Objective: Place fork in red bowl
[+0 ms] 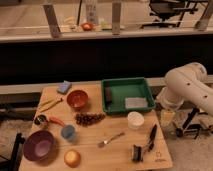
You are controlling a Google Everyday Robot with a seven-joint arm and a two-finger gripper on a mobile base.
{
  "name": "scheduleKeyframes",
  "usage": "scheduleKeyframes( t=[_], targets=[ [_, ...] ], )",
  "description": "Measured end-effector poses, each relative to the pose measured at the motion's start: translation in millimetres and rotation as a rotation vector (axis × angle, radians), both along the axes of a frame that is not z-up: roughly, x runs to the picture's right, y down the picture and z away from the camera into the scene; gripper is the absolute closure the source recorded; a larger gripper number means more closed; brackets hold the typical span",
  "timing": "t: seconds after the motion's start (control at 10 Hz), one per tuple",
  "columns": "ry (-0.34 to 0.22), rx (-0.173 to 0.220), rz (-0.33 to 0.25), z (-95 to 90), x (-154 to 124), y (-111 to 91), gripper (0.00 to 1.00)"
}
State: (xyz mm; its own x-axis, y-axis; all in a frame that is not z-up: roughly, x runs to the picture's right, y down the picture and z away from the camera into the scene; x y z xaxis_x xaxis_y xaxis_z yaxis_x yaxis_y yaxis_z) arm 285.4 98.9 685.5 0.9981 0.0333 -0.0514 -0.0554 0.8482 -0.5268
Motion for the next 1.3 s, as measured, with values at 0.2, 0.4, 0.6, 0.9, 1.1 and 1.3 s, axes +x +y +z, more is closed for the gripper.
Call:
scheduleKeyframes(
  t=[0.2, 0.4, 0.6, 0.9, 1.1, 1.3],
  targets=[
    [0.0, 0.0, 0.0, 0.0, 0.0, 0.0, 0.2],
    [0.0, 0.0, 0.0, 0.0, 0.0, 0.0, 0.2],
    [0.0, 0.0, 0.0, 0.0, -0.1, -0.1, 0.2],
    [-0.041, 0.004, -0.08, -1.8, -22.7, 5.8, 0.2],
    [-0.069, 0.007, -0.134, -1.8, -42.4, 7.8, 0.2],
    [-0.084, 0.007, -0.165, -0.6, -46.7, 8.3, 0.2]
  ],
)
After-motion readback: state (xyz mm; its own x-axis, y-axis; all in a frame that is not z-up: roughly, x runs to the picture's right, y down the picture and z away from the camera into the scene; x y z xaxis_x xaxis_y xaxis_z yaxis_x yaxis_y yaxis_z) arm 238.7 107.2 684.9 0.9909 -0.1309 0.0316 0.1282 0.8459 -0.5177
